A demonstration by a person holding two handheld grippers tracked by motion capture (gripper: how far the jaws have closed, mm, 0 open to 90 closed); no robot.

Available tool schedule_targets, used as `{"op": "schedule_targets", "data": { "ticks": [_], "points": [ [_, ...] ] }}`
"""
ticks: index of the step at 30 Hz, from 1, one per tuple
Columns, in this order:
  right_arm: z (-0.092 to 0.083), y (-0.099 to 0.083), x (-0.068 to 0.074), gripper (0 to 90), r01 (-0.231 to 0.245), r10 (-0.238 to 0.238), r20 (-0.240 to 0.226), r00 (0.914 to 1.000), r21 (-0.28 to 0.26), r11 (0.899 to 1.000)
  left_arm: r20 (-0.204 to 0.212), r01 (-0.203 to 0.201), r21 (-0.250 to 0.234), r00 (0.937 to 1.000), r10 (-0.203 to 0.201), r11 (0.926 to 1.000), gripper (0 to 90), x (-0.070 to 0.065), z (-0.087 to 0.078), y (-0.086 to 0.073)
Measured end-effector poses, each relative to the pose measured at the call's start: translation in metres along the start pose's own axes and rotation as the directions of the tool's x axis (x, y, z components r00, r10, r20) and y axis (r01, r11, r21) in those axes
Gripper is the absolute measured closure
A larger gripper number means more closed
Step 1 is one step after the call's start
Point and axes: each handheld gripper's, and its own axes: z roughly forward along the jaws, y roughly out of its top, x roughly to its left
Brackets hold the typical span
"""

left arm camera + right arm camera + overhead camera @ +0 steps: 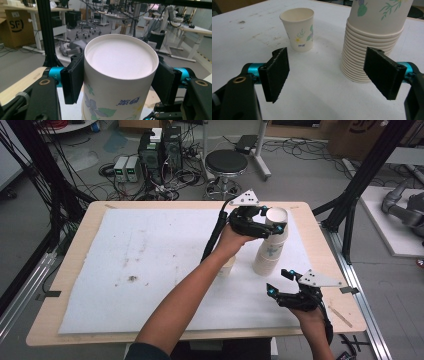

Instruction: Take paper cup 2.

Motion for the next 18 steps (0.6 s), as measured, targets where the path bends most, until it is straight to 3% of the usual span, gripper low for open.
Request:
{"op": "schedule_targets", "data": {
  "ticks": [10,18],
  "points": [
    [0.002,0.001,0.003,21.4,0.007,-0.007,-0.012,0.9999,0.004,1.0,-0.022,-0.015,-0.02,0.9996,0.015,0.9997,33.0,-0.001,-0.031,0.013],
    [0.004,0.001,0.006,21.5,0.006,-0.006,-0.024,0.9997,0.002,1.0,-0.052,-0.023,0.0,0.9984,0.023,0.9997,32.9,0.003,-0.071,0.006]
  ]
}}
